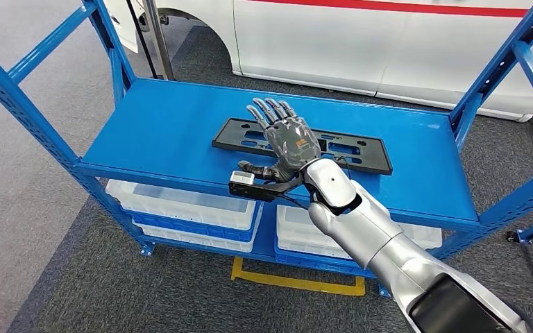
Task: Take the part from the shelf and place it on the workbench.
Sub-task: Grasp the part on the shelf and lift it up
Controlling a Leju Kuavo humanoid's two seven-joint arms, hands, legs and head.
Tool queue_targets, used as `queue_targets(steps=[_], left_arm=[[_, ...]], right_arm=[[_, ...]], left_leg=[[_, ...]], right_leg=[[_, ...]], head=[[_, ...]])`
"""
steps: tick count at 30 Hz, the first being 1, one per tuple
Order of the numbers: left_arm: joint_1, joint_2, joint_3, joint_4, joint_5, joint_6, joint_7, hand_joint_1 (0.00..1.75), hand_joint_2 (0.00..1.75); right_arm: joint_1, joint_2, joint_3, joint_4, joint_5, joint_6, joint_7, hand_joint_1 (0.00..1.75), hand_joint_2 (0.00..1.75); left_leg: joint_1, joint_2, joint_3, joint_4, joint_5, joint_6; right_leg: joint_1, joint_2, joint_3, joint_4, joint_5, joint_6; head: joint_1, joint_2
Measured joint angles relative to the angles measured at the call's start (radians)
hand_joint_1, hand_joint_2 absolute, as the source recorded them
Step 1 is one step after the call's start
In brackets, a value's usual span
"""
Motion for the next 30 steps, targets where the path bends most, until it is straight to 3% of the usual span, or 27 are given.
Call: queue_targets(steps=[30], left_arm=[[0.000, 0.000, 0.000, 0.000, 0.000, 0.007, 0.003, 0.00, 0.00]], right_arm=[[0.025, 0.000, 0.009, 0.003, -0.017, 0.022, -0.032, 0.00, 0.00]], left_leg=[[0.000, 0.000, 0.000, 0.000, 0.000, 0.000]], right_leg=[[0.000, 0.000, 0.000, 0.000, 0.000, 0.000]], head=[[0.000, 0.000]])
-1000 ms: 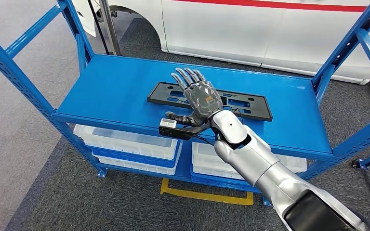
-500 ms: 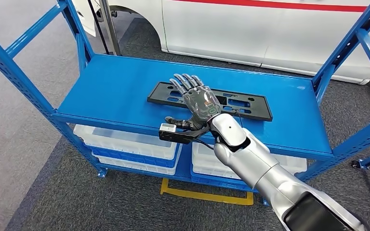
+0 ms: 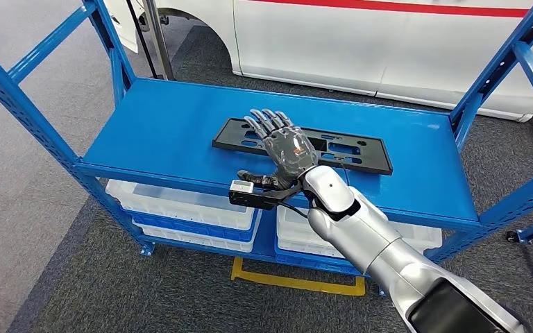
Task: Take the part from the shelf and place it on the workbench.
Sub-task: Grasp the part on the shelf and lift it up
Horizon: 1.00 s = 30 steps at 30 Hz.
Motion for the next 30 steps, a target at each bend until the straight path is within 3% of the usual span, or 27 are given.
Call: queue_targets(steps=[5, 10, 13, 15, 17, 18, 19, 20, 22, 23, 24, 26, 28, 30], left_arm=[[0.000, 0.000, 0.000, 0.000, 0.000, 0.000, 0.000, 0.00, 0.00], [0.000, 0.000, 0.000, 0.000, 0.000, 0.000, -0.003, 0.00, 0.00], [-0.001, 0.000, 0.000, 0.000, 0.000, 0.000, -0.005, 0.00, 0.00], [-0.002, 0.000, 0.000, 0.000, 0.000, 0.000, -0.006, 0.00, 0.00], [-0.002, 0.000, 0.000, 0.000, 0.000, 0.000, -0.006, 0.00, 0.00], [-0.002, 0.000, 0.000, 0.000, 0.000, 0.000, -0.006, 0.00, 0.00], [-0.001, 0.000, 0.000, 0.000, 0.000, 0.000, -0.006, 0.00, 0.00], [-0.001, 0.000, 0.000, 0.000, 0.000, 0.000, -0.006, 0.00, 0.00], [-0.001, 0.000, 0.000, 0.000, 0.000, 0.000, -0.006, 0.00, 0.00], [-0.002, -0.001, 0.000, 0.000, 0.000, 0.000, -0.006, 0.00, 0.00], [-0.003, -0.002, 0.000, 0.000, 0.000, 0.000, -0.006, 0.00, 0.00], [-0.005, -0.006, 0.000, 0.001, 0.000, 0.000, -0.006, 0.00, 0.00], [-0.006, -0.006, 0.000, 0.001, 0.000, 0.000, -0.007, 0.00, 0.00], [-0.007, -0.005, -0.001, 0.002, 0.000, 0.000, -0.007, 0.00, 0.00]], right_arm=[[0.000, 0.000, 0.000, 0.000, -0.001, 0.008, -0.001, 0.00, 0.00], [0.001, 0.000, 0.003, 0.000, -0.007, 0.010, -0.005, 0.00, 0.00], [0.000, 0.001, 0.005, 0.000, -0.011, 0.010, -0.009, 0.00, 0.00], [-0.001, 0.002, 0.005, 0.000, -0.011, 0.011, -0.010, 0.00, 0.00], [0.004, 0.002, 0.006, 0.001, -0.012, 0.012, -0.010, 0.00, 0.00], [0.009, 0.001, 0.006, 0.002, -0.012, 0.013, -0.011, 0.00, 0.00], [0.013, 0.001, 0.006, 0.003, -0.012, 0.013, -0.011, 0.00, 0.00], [0.016, 0.000, 0.006, 0.004, -0.012, 0.013, -0.011, 0.00, 0.00], [0.017, 0.000, 0.006, 0.004, -0.012, 0.013, -0.011, 0.00, 0.00], [0.017, 0.000, 0.006, 0.005, -0.012, 0.013, -0.011, 0.00, 0.00], [0.017, 0.000, 0.007, 0.006, -0.012, 0.014, -0.011, 0.00, 0.00], [0.017, 0.000, 0.007, 0.008, -0.013, 0.014, -0.012, 0.00, 0.00], [0.017, 0.001, 0.007, 0.007, -0.014, 0.013, -0.012, 0.00, 0.00], [0.016, 0.003, 0.007, 0.007, -0.014, 0.014, -0.012, 0.00, 0.00]], left_leg=[[0.000, 0.000, 0.000, 0.000, 0.000, 0.000], [-0.005, 0.000, -0.007, 0.009, -0.001, 0.002], [0.000, 0.003, -0.002, -0.006, 0.008, 0.016], [0.005, 0.008, 0.003, -0.019, 0.016, 0.028], [0.001, 0.010, 0.003, -0.020, 0.016, 0.033], [-0.001, 0.010, 0.004, -0.019, 0.015, 0.034], [-0.002, 0.009, 0.006, -0.019, 0.012, 0.035], [-0.003, 0.008, 0.010, -0.018, 0.008, 0.034], [-0.004, 0.005, 0.020, -0.015, -0.004, 0.029], [-0.006, 0.004, 0.022, -0.010, -0.011, 0.025], [-0.006, 0.003, 0.021, -0.007, -0.017, 0.019], [-0.003, 0.003, 0.014, -0.005, -0.021, 0.008], [-0.003, 0.007, 0.013, -0.005, -0.028, -0.002], [-0.002, 0.021, -0.011, 0.051, -0.058, -0.014]], right_leg=[[0.000, 0.000, 0.000, 0.000, 0.000, 0.000], [-0.006, 0.000, -0.003, -0.004, 0.005, 0.009], [-0.005, -0.001, -0.006, 0.001, 0.001, 0.015], [-0.002, -0.005, -0.043, 0.069, -0.032, 0.014], [0.000, -0.007, -0.124, 0.206, -0.079, 0.010], [0.000, -0.007, -0.163, 0.263, -0.087, 0.009], [0.000, -0.007, -0.188, 0.288, -0.077, 0.007], [0.000, -0.007, -0.193, 0.272, -0.045, 0.004], [0.003, -0.004, -0.159, 0.157, 0.046, -0.006], [0.006, -0.001, -0.139, 0.101, 0.079, -0.013], [0.010, 0.001, -0.124, 0.061, 0.092, -0.019], [0.017, 0.001, -0.116, 0.033, 0.082, -0.026], [0.012, -0.002, -0.104, 0.013, 0.075, -0.030], [0.001, -0.008, -0.084, -0.004, 0.073, -0.035]], head=[[0.000, 0.000], [0.000, 0.000], [0.000, 0.000], [0.001, 0.000], [0.001, 0.000], [0.001, 0.000], [0.001, 0.000], [0.001, 0.000], [0.001, 0.000], [0.000, 0.000], [0.000, 0.000], [0.001, 0.000], [0.000, 0.000], [-0.002, 0.000]])
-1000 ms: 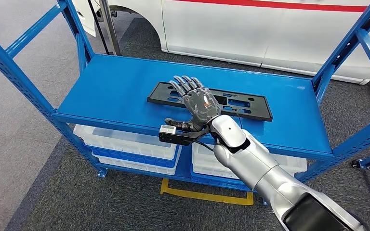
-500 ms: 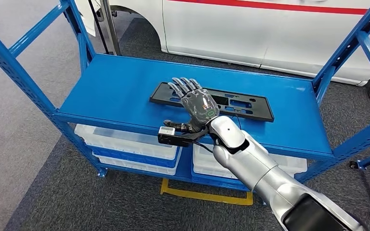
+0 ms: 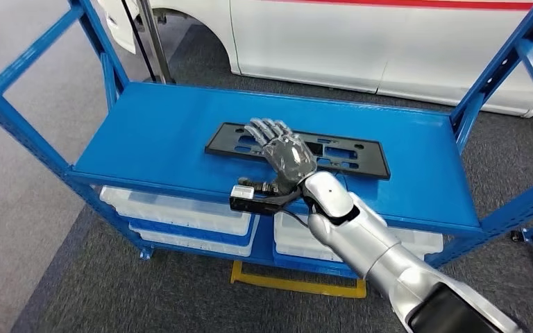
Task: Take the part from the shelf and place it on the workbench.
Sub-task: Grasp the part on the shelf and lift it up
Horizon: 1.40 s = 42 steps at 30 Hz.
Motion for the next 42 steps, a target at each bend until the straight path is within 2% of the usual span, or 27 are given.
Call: queue_targets(steps=[2, 3, 4, 5, 6, 7, 8, 9, 10, 12, 14, 15, 17, 18, 19, 20, 21, 22, 23, 24, 25, 26, 28, 29, 42], left_arm=[[-0.002, 0.000, -0.001, 0.000, 0.000, 0.000, 0.000, 0.00, 0.00], [-0.002, 0.000, -0.001, 0.000, 0.000, 0.000, 0.000, 0.00, 0.00], [-0.002, 0.000, -0.002, 0.000, 0.000, 0.000, 0.000, 0.00, 0.00], [-0.001, 0.001, -0.003, 0.000, 0.000, 0.000, 0.000, 0.00, 0.00], [0.000, 0.001, -0.004, 0.000, 0.000, 0.000, 0.000, 0.00, 0.00], [0.002, 0.000, -0.005, 0.000, 0.000, 0.002, 0.000, 0.00, 0.00], [0.004, -0.001, -0.005, 0.000, 0.000, 0.003, -0.001, 0.00, 0.00], [0.005, -0.001, -0.006, 0.000, 0.000, 0.005, -0.001, 0.00, 0.00], [0.005, -0.002, -0.007, 0.001, 0.000, 0.007, -0.001, 0.00, 0.00], [0.004, -0.002, -0.009, 0.001, 0.000, 0.009, -0.002, 0.00, 0.00], [0.004, -0.002, -0.012, 0.001, 0.000, 0.009, -0.002, 0.00, 0.00], [0.003, -0.002, -0.014, 0.001, 0.000, 0.009, -0.002, 0.00, 0.00], [0.002, -0.002, -0.015, 0.001, 0.000, 0.009, -0.003, 0.00, 0.00], [0.002, -0.002, -0.016, 0.001, 0.000, 0.009, -0.003, 0.00, 0.00], [0.002, -0.002, -0.016, 0.001, 0.000, 0.009, -0.003, 0.00, 0.00], [0.002, -0.002, -0.017, 0.001, 0.000, 0.010, -0.004, 0.00, 0.00], [0.002, -0.002, -0.017, 0.000, 0.000, 0.010, -0.005, 0.00, 0.00], [0.002, -0.002, -0.018, 0.000, 0.000, 0.011, -0.006, 0.00, 0.00], [0.001, -0.005, -0.018, 0.000, 0.000, 0.012, -0.007, 0.00, 0.00], [0.000, -0.006, -0.018, 0.000, 0.000, 0.013, -0.008, 0.00, 0.00], [-0.001, -0.008, -0.018, 0.000, 0.000, 0.013, -0.008, 0.00, 0.00], [-0.002, -0.009, -0.017, 0.000, 0.000, 0.013, -0.008, 0.00, 0.00], [-0.003, -0.009, -0.017, 0.000, 0.000, 0.014, -0.008, 0.00, 0.00], [-0.003, -0.009, -0.017, 0.000, 0.000, 0.014, -0.008, 0.00, 0.00], [-0.005, -0.006, -0.017, 0.000, 0.000, 0.030, -0.005, 0.00, 0.00]], right_arm=[[0.001, 0.000, 0.000, 0.001, 0.000, 0.001, 0.000, 0.00, 0.00], [0.002, 0.000, 0.000, 0.001, 0.000, 0.001, 0.000, 0.00, 0.00], [0.004, 0.000, 0.001, 0.002, 0.000, 0.001, 0.000, 0.00, 0.00], [0.005, 0.000, 0.001, 0.002, 0.000, 0.001, -0.001, 0.00, 0.00], [0.006, 0.000, 0.001, 0.002, 0.000, 0.001, -0.001, 0.00, 0.00], [0.006, 0.000, 0.001, 0.002, -0.001, 0.001, -0.002, 0.00, 0.00], [0.005, 0.001, 0.001, 0.003, -0.001, 0.003, -0.003, 0.00, 0.00], [0.005, 0.001, 0.001, 0.003, -0.001, 0.004, -0.005, 0.00, 0.00], [0.005, 0.001, 0.002, 0.003, -0.002, 0.006, -0.006, 0.00, 0.00], [0.006, 0.000, 0.002, 0.004, -0.002, 0.008, -0.007, 0.00, 0.00], [0.005, 0.000, 0.002, 0.004, -0.002, 0.008, -0.007, 0.00, 0.00], [0.005, 0.000, 0.003, 0.004, -0.002, 0.008, -0.007, 0.00, 0.00], [0.006, 0.000, 0.003, 0.005, -0.002, 0.008, -0.007, 0.00, 0.00], [0.008, 0.000, 0.003, 0.006, -0.002, 0.009, -0.007, 0.00, 0.44], [0.010, -0.001, 0.003, 0.008, -0.002, 0.010, -0.007, 0.00, 0.87], [0.011, -0.001, 0.003, 0.009, -0.003, 0.011, -0.007, 0.00, 1.31], [0.011, -0.001, 0.003, 0.010, -0.004, 0.014, -0.007, 0.00, 1.75], [0.011, -0.002, 0.003, 0.011, -0.006, 0.016, -0.007, 0.00, 1.75], [0.010, -0.002, 0.003, 0.011, -0.007, 0.019, -0.007, 0.00, 1.75], [0.009, -0.002, 0.003, 0.012, -0.009, 0.022, -0.007, 0.00, 1.75], [0.009, -0.003, 0.003, 0.014, -0.012, 0.027, -0.007, 0.00, 1.75], [0.010, -0.003, 0.004, 0.016, -0.015, 0.032, -0.005, 0.00, 1.75], [0.011, -0.003, 0.004, 0.022, -0.017, 0.039, 0.002, 0.00, 1.75], [0.011, -0.002, 0.004, 0.027, -0.017, 0.042, 0.008, 0.00, 1.75], [0.007, 0.021, 0.008, 0.140, 0.010, 0.043, 0.083, 0.00, 1.75]], left_leg=[[0.010, 0.012, -0.078, 0.129, -0.044, -0.014], [0.016, 0.015, -0.120, 0.188, -0.054, -0.022], [0.021, 0.018, -0.151, 0.220, -0.048, -0.028], [0.027, 0.020, -0.163, 0.214, -0.020, -0.035], [0.032, 0.023, -0.156, 0.171, 0.025, -0.041], [0.037, 0.027, -0.135, 0.106, 0.073, -0.048], [0.037, 0.030, -0.114, 0.047, 0.107, -0.053], [0.037, 0.033, -0.098, 0.005, 0.124, -0.050], [0.035, 0.033, -0.092, -0.015, 0.125, -0.045], [0.032, 0.029, -0.093, -0.018, 0.116, -0.023], [0.031, 0.026, -0.092, -0.021, 0.116, -0.005], [0.030, 0.025, -0.090, -0.023, 0.117, 0.004], [0.025, 0.024, -0.088, -0.024, 0.115, 0.016], [0.020, 0.023, -0.087, -0.024, 0.113, 0.020], [0.015, 0.022, -0.085, -0.024, 0.112, 0.023], [0.009, 0.020, -0.082, -0.024, 0.110, 0.026], [0.004, 0.017, -0.078, -0.024, 0.108, 0.029], [-0.002, 0.015, -0.073, -0.024, 0.105, 0.031], [-0.006, 0.014, -0.069, -0.024, 0.103, 0.033], [-0.008, 0.012, -0.068, -0.025, 0.101, 0.033], [-0.008, 0.011, -0.069, -0.023, 0.100, 0.033], [-0.006, 0.010, -0.071, -0.023, 0.099, 0.032], [-0.004, 0.010, -0.073, -0.021, 0.098, 0.031], [-0.003, 0.011, -0.073, -0.022, 0.098, 0.030], [-0.003, 0.010, -0.071, -0.026, 0.100, 0.026]], right_leg=[[-0.002, -0.007, 0.013, -0.005, -0.006, -0.004], [-0.003, -0.010, 0.016, -0.004, -0.010, -0.003], [-0.005, -0.012, 0.020, -0.003, -0.015, -0.001], [-0.008, -0.013, 0.025, -0.001, -0.020, 0.002], [-0.013, -0.013, 0.031, 0.003, -0.027, 0.008], [-0.016, -0.013, 0.036, 0.008, -0.035, 0.015], [-0.018, -0.013, 0.039, 0.014, -0.043, 0.023], [-0.016, -0.012, 0.039, 0.019, -0.048, 0.031], [-0.014, -0.012, 0.037, 0.022, -0.051, 0.038], [-0.012, -0.014, 0.035, 0.020, -0.050, 0.046], [-0.016, -0.016, 0.031, 0.036, -0.065, 0.051], [-0.016, -0.016, 0.015, 0.070, -0.085, 0.051], [-0.013, -0.015, -0.050, 0.194, -0.141, 0.049], [-0.009, -0.014, -0.089, 0.260, -0.163, 0.047], [-0.004, -0.013, -0.117, 0.303, -0.166, 0.042], [0.001, -0.012, -0.129, 0.310, -0.150, 0.035], [0.008, -0.010, -0.120, 0.276, -0.116, 0.024], [0.015, -0.008, -0.095, 0.212, -0.071, 0.010], [0.022, -0.005, -0.067, 0.147, -0.038, -0.007], [0.029, -0.003, -0.043, 0.091, -0.014, -0.020], [0.033, -0.002, -0.028, 0.054, -0.004, -0.025], [0.035, -0.003, -0.021, 0.038, -0.007, -0.019], [0.035, -0.003, -0.018, 0.026, -0.008, 0.003], [0.035, -0.003, -0.018, 0.026, -0.009, 0.009], [0.035, -0.003, -0.018, 0.028, -0.008, 0.007]], head=[[-0.002, 0.000], [-0.002, 0.000], [-0.002, 0.000], [-0.002, 0.000], [-0.002, 0.000], [-0.002, 0.000], [-0.003, 0.000], [-0.004, 0.000], [-0.005, 0.000], [-0.006, 0.000], [-0.006, 0.000], [-0.006, 0.000], [-0.006, 0.000], [-0.006, 0.000], [-0.006, 0.000], [-0.006, 0.000], [-0.006, 0.000], [-0.006, 0.000], [-0.007, 0.000], [-0.008, 0.000], [-0.010, 0.000], [-0.011, 0.000], [-0.010, 0.000], [-0.010, 0.000], [-0.011, 0.000]])
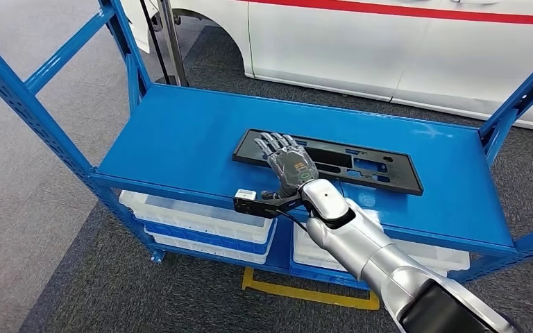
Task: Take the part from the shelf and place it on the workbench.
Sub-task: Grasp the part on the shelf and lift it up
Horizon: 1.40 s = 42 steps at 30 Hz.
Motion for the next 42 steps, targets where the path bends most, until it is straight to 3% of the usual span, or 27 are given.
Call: queue_targets(steps=[22, 31, 42], left_arm=[[-0.003, 0.001, -0.006, 0.000, 0.000, 0.000, 0.003, 0.00, 0.00], [-0.003, 0.001, -0.006, 0.000, 0.000, 0.003, 0.010, 0.00, 0.00], [-0.004, 0.000, -0.006, 0.000, 0.000, 0.009, 0.015, 0.00, 0.00]], right_arm=[[-0.030, 0.029, -0.042, 0.138, 0.097, -0.098, 0.206, 0.00, 1.75], [-0.038, 0.016, -0.061, 0.168, 0.107, -0.091, 0.233, 0.00, 1.75], [-0.032, -0.006, -0.062, 0.200, 0.131, -0.020, 0.275, 0.00, 1.75]], left_leg=[[-0.003, 0.000, 0.000, 0.000, 0.000, 0.000], [-0.003, 0.000, 0.000, 0.000, 0.000, 0.000], [-0.003, 0.000, 0.000, 0.000, 0.000, 0.000]], right_leg=[[-0.004, 0.000, 0.000, 0.000, 0.000, 0.000], [-0.004, 0.000, 0.000, 0.000, 0.000, 0.000], [-0.004, 0.000, 0.000, 0.000, 0.000, 0.000]], head=[[0.000, 0.000], [0.000, 0.000], [0.000, 0.000]])
